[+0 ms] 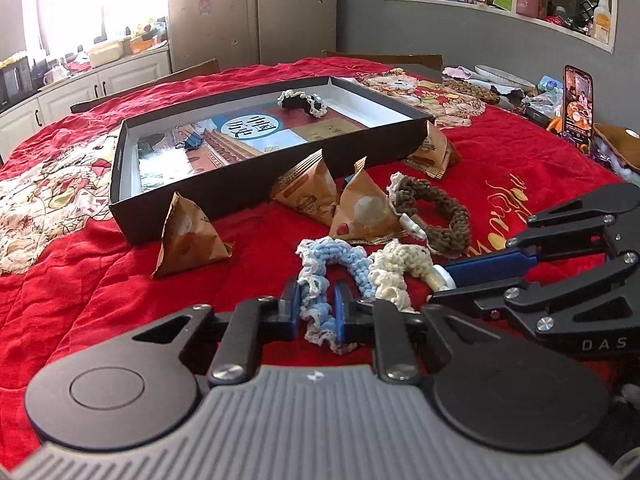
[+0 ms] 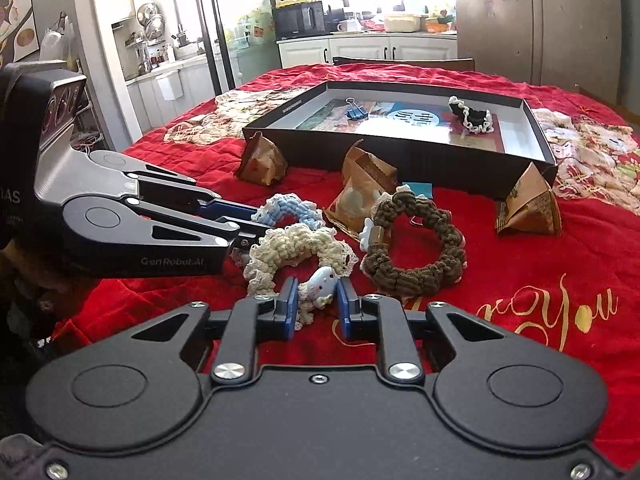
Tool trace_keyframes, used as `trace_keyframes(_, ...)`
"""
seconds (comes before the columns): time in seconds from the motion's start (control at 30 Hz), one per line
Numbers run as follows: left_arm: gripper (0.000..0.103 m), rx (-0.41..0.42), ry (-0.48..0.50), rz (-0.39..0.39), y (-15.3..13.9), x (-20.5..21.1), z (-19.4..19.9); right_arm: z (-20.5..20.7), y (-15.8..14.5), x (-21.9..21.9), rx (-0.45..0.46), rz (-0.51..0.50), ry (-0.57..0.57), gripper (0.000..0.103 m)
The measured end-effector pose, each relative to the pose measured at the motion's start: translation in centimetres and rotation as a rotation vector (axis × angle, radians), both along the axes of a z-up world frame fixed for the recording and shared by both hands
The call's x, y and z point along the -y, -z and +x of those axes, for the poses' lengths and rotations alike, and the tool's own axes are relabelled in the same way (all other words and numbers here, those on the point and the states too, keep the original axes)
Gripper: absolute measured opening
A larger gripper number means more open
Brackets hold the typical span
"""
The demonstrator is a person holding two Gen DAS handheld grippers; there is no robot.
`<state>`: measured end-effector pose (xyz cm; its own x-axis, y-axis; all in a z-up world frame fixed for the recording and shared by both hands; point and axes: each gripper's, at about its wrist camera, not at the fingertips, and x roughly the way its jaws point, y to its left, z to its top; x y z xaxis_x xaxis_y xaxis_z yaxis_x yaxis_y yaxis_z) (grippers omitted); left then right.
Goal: Organize objects
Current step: 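Grasp the blue-and-white scrunchie with left gripper while right gripper grasps the cream scrunchie, then carry the blue-and-white scrunchie in the left gripper while right gripper carries the cream scrunchie to the box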
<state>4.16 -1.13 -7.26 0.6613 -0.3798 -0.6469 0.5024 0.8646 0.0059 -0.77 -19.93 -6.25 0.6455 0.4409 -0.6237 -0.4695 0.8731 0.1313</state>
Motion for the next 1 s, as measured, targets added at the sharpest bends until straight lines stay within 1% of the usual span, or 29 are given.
trace_keyframes(0.33, 0.016, 0.012, -0.01, -0.002, -0.7, -0.5, -0.2, -0.4, -0.7, 0.1, 0.034, 0.0, -0.015, 0.019)
trace_keyframes(0.67, 0.016, 0.051, -0.024, 0.002, -1.9, -0.9, -0.6, -0.9, -2.1, 0.6, 0.089, 0.012, -0.012, 0.019)
trace_keyframes(0.87, 0.016, 0.076, -0.027, 0.006, -2.5, -1.0, -0.8, -1.3, -3.1, 1.0, 0.11, 0.039, -0.022, 0.019)
trace_keyframes(1.0, 0.016, 0.094, -0.03, 0.002, -3.1, -1.2, -1.0, -1.7, -3.9, 1.2, 0.148, 0.031, -0.016, 0.019)
